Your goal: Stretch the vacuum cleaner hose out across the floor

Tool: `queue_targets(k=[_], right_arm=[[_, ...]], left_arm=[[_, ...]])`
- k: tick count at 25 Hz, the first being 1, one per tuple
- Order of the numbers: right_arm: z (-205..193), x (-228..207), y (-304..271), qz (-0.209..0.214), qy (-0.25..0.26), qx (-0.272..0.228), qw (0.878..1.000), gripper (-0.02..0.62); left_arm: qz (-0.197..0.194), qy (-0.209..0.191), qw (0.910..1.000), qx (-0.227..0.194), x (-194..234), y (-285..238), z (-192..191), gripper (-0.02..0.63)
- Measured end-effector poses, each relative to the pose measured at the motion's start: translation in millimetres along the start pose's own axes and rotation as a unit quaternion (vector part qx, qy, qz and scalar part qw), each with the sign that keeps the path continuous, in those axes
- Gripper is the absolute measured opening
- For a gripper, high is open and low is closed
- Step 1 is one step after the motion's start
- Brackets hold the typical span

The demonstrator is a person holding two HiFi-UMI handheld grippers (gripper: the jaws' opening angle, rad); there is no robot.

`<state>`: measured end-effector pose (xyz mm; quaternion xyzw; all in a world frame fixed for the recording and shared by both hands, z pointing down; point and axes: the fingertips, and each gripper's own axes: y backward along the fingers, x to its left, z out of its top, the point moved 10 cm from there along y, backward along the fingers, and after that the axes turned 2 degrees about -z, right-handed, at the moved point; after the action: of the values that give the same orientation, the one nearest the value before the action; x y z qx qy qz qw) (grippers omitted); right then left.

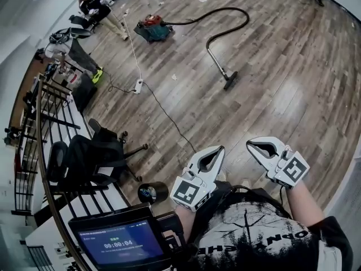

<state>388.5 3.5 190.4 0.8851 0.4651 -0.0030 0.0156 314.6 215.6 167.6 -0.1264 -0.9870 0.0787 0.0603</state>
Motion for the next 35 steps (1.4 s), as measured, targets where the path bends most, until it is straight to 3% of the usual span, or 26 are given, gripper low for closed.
queue_targets(k=[9,13,18,25,35], right_arm=[[-19.7,-48.6,-48.1,-0.036,-0.013,0.035,0.999,0.008],[-9.5,-73.8,-94.2,-0.059,0.002,0.034,0.998,0.008],[-1.3,-104.9,-151.7,-0.092,-0.031,0.034,0.995,0.008],[2.6,-122.2,-242.6,-0.072,-0.03,0.039,0.996,0.008],[1.8,-151.0,-307.8,-0.057,0.006,0.05,0.997,0.008]], left_arm=[[-0.021,0.016,0.9996,-0.011,86.5,-38.1,-11.4,0.0],[-0.043,0.02,0.9988,-0.011,139.2,-50.4,-2.2,0.0],[-0.066,0.014,0.9977,-0.008,208.7,-52.1,8.0,0.0],[-0.072,0.013,0.9973,-0.009,297.4,-43.9,13.2,0.0],[-0.064,0.03,0.9973,-0.023,357.2,-42.9,7.4,0.0]])
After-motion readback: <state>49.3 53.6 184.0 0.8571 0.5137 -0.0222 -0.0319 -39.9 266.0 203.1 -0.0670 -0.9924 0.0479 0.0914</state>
